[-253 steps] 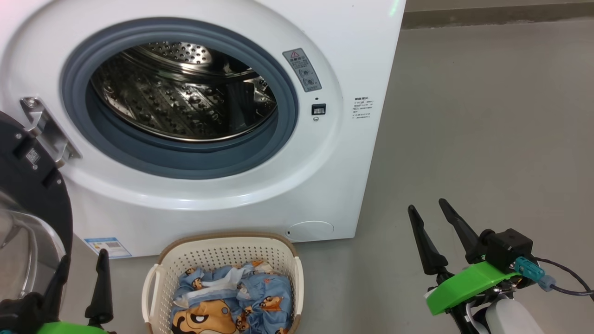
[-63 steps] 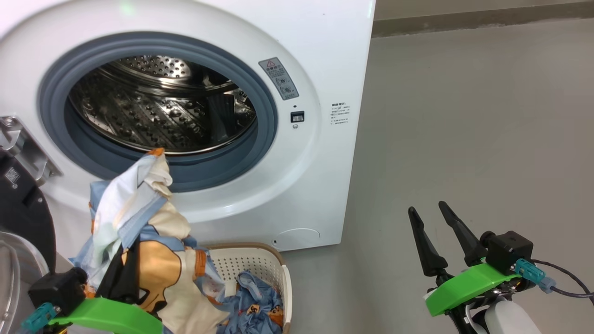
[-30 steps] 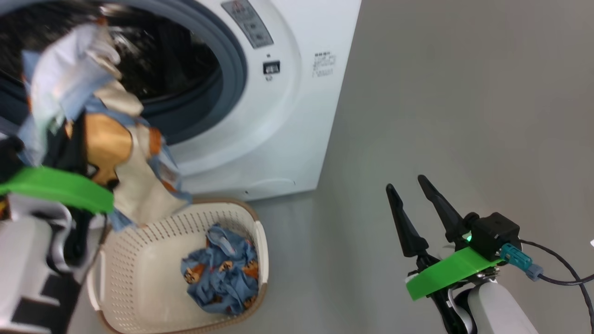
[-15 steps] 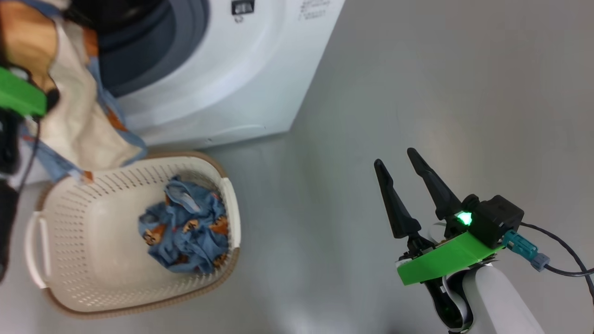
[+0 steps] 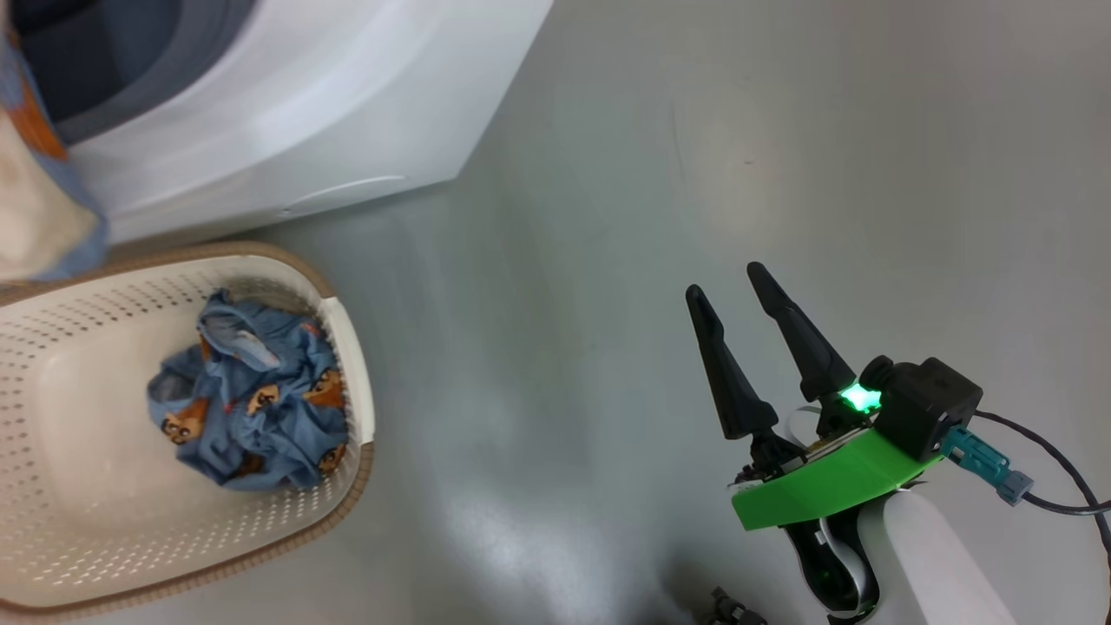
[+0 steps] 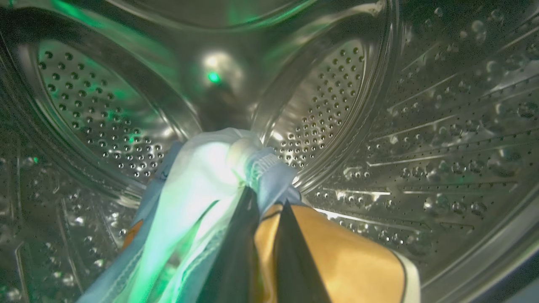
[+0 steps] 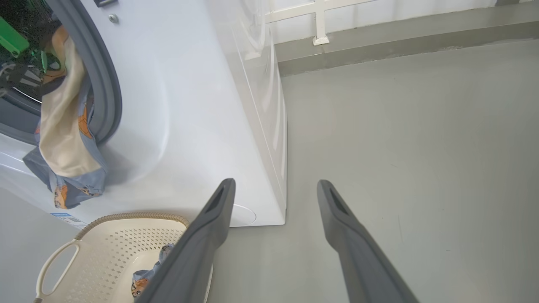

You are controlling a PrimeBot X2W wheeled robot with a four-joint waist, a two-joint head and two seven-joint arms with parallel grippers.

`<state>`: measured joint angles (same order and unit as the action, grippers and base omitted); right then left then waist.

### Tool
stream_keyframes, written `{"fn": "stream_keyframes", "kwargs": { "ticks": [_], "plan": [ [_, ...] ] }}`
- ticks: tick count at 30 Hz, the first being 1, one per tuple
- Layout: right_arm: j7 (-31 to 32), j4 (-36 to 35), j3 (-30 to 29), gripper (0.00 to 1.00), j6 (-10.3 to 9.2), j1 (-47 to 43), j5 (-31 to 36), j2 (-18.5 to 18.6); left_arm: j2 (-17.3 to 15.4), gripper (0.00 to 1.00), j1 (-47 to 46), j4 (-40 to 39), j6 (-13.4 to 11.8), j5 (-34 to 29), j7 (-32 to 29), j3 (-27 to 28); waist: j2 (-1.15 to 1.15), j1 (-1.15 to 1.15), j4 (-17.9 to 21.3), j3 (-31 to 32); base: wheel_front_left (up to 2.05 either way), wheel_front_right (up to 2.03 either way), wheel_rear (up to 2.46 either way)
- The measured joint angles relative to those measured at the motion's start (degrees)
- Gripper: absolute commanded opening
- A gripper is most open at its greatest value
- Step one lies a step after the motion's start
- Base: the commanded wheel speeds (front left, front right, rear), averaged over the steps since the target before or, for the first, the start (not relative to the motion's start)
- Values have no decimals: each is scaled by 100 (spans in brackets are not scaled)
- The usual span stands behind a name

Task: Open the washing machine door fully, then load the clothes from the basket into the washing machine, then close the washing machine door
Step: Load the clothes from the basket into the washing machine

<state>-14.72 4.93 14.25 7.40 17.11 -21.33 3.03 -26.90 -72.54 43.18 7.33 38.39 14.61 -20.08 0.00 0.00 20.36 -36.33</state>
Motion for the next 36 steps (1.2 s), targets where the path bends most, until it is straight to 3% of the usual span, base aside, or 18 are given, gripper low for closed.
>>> {"fn": "stream_keyframes", "kwargs": {
  "ticks": [4,5,6,7,20,28,36],
  "plan": [
    [-1,-2,0,100,0,0,0,-5,25,0,-82,-63,0,-241,9,144,0,0,95,-78,0,0,0],
    [-1,0,0,100,0,0,-1,-5,69,14,-78,53,0,-247,10,131,0,0,101,-75,0,0,0],
    [-1,4,1,100,0,0,-1,-5,112,78,-72,210,0,-247,0,110,0,0,100,-65,0,0,0],
    [-1,11,1,100,0,0,-1,-5,144,100,-66,347,-1,-247,-5,81,0,0,92,-54,0,0,0],
    [-1,22,-125,100,0,70,27,-7,452,100,35,845,0,-294,-40,-358,0,0,-233,90,0,0,0],
    [0,53,-244,100,0,70,68,-4,431,100,738,302,0,-65,2,-548,0,0,-515,338,0,0,0],
    [-1,183,-363,100,0,62,152,-2,250,100,1886,-693,0,-15,3,-261,0,0,-787,635,0,0,0]
  ]
}}
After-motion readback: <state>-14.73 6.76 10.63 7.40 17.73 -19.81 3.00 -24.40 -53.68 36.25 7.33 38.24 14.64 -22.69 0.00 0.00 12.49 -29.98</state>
